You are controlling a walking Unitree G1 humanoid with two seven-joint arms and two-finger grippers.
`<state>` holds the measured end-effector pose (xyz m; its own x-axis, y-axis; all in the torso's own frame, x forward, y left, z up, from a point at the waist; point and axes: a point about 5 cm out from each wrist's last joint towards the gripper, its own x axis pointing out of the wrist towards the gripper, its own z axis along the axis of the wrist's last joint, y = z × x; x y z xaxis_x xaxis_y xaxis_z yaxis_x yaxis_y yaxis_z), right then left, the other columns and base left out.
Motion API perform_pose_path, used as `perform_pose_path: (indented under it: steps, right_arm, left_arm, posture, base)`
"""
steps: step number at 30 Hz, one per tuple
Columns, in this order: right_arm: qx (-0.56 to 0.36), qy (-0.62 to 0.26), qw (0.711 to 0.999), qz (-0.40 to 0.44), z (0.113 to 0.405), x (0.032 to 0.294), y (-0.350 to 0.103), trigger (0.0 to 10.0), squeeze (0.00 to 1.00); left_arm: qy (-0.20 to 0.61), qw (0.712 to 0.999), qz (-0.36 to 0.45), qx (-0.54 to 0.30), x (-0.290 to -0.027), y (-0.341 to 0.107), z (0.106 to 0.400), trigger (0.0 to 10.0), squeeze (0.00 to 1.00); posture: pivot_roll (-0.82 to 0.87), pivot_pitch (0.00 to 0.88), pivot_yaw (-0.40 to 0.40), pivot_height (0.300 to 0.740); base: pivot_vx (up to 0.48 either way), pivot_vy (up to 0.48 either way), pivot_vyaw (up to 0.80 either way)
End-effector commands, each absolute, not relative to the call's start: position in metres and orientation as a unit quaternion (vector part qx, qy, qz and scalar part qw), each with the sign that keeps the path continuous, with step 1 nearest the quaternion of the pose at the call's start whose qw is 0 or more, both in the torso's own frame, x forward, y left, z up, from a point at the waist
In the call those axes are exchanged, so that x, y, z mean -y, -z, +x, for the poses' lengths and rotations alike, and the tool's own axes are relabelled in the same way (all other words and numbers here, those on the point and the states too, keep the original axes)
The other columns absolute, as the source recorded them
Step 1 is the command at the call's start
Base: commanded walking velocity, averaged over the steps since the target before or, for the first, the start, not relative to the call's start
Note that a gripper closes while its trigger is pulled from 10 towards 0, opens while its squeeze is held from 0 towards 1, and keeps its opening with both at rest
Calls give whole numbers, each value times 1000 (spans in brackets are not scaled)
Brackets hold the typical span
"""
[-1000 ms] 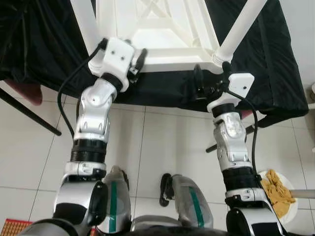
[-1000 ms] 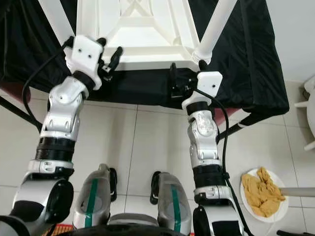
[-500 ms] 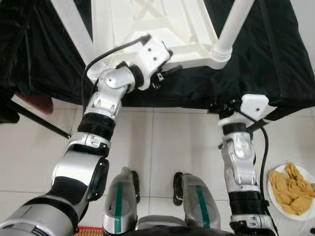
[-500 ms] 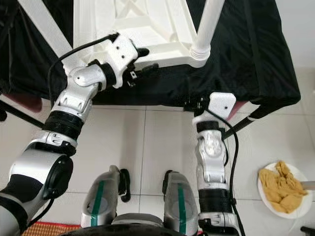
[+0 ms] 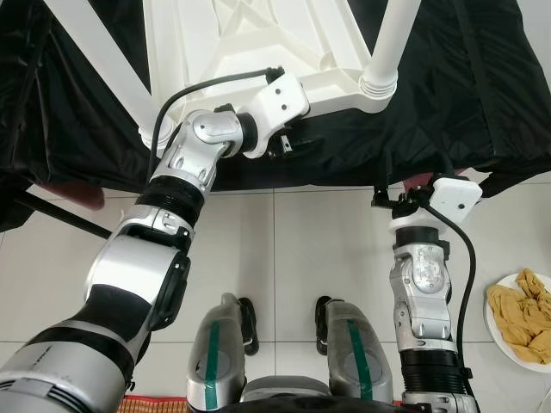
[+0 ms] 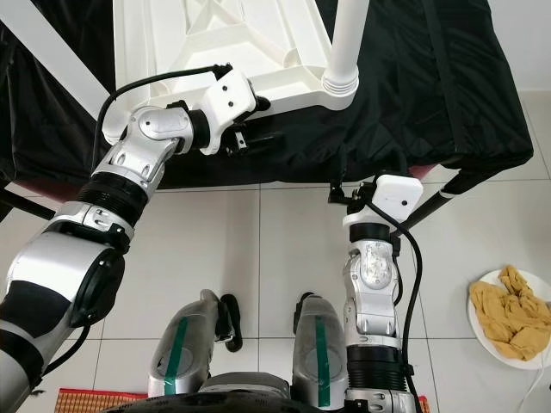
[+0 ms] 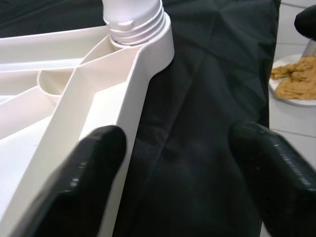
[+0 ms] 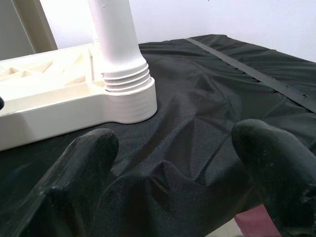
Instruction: Building children table
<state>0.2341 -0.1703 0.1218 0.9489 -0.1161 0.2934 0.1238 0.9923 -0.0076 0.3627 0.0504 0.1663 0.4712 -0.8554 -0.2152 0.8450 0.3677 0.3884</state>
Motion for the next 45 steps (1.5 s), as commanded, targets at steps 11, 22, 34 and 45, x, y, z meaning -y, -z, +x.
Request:
perform_pose_path:
  steps: [11,22,34,45]
  right_arm:
    - [142,54,988,-14,234,163,-123,10000,0]
    - [136,45,990,-14,233,159,-121,10000,0]
    - [135,52,989,-17,228,159,-121,10000,0]
    - [136,57,989,-20,229,161,-121,10000,0]
  left_arm:
    - [493,840,225,1,-62,-175,377,10000,0]
    - [504,835,222,-24,-65,-169,377,10000,0]
    - [511,835,184,-87,-65,-156,376,10000,0]
    - [516,830,186,-99,-64,-157,378,10000,0]
  posture:
    - [-182,112,149,740]
    - [-187,94,148,740]
    - [-201,114,161,740]
    - [-194,98,169,740]
  base:
    - [0,0,0]
    - [0,0,0]
    - [0,0,0]
    - [0,0,0]
